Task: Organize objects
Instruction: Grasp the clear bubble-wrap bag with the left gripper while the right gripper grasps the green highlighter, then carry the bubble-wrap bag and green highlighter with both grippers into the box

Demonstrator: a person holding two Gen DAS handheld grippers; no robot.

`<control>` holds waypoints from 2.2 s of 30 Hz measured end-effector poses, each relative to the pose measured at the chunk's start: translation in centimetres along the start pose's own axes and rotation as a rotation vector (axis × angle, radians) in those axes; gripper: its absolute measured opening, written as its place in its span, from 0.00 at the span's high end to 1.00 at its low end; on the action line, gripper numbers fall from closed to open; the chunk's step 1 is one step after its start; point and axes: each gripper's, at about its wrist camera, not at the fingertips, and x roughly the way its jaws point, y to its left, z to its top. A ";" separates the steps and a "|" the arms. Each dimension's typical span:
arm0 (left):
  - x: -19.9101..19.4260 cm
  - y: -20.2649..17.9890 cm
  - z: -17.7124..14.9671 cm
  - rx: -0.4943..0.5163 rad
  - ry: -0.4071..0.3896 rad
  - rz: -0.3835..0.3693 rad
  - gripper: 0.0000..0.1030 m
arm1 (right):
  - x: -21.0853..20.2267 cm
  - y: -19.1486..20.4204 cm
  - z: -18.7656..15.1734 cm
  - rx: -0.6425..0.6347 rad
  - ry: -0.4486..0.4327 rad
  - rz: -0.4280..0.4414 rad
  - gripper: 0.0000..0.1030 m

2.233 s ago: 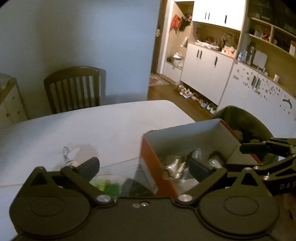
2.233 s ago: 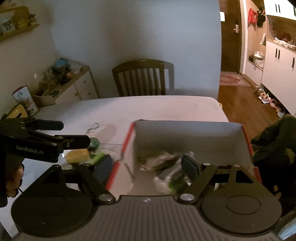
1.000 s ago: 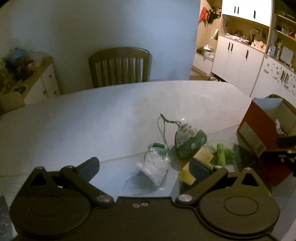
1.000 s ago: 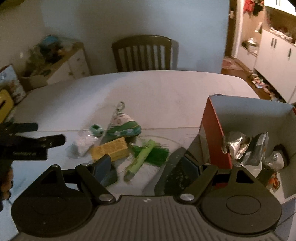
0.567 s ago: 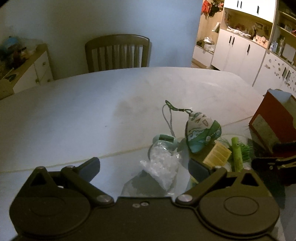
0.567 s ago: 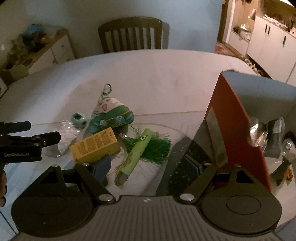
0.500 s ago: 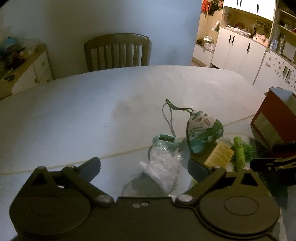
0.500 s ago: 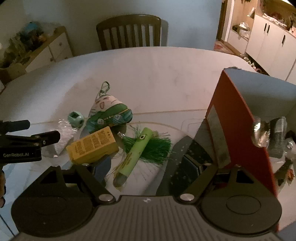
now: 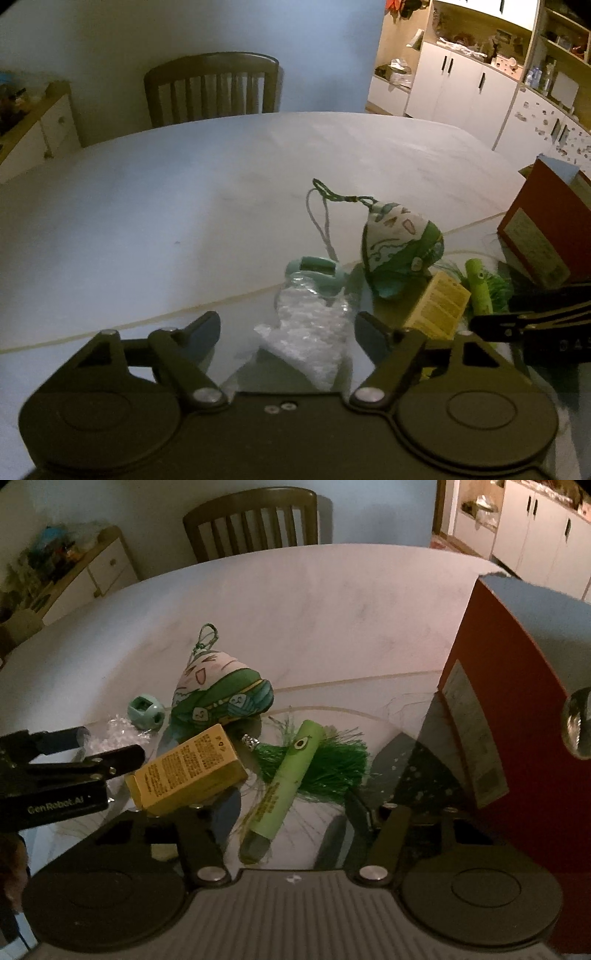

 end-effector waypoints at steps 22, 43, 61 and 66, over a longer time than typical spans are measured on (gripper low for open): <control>-0.9 0.1 -0.3 -0.037 -0.001 -0.019 0.65 | -0.4 0.0 -0.5 0.052 0.014 0.031 0.83; -8.6 -1.7 -0.3 -0.149 -0.044 -0.060 0.67 | -8.7 -2.7 -3.2 0.085 -0.041 0.176 0.85; -12.7 -14.3 2.3 -0.078 -0.056 -0.182 0.67 | -18.8 -13.0 -3.9 0.144 -0.203 0.225 0.85; -12.2 -18.4 3.1 -0.046 -0.063 -0.188 0.67 | -19.8 -17.4 -3.5 0.170 -0.237 0.192 0.85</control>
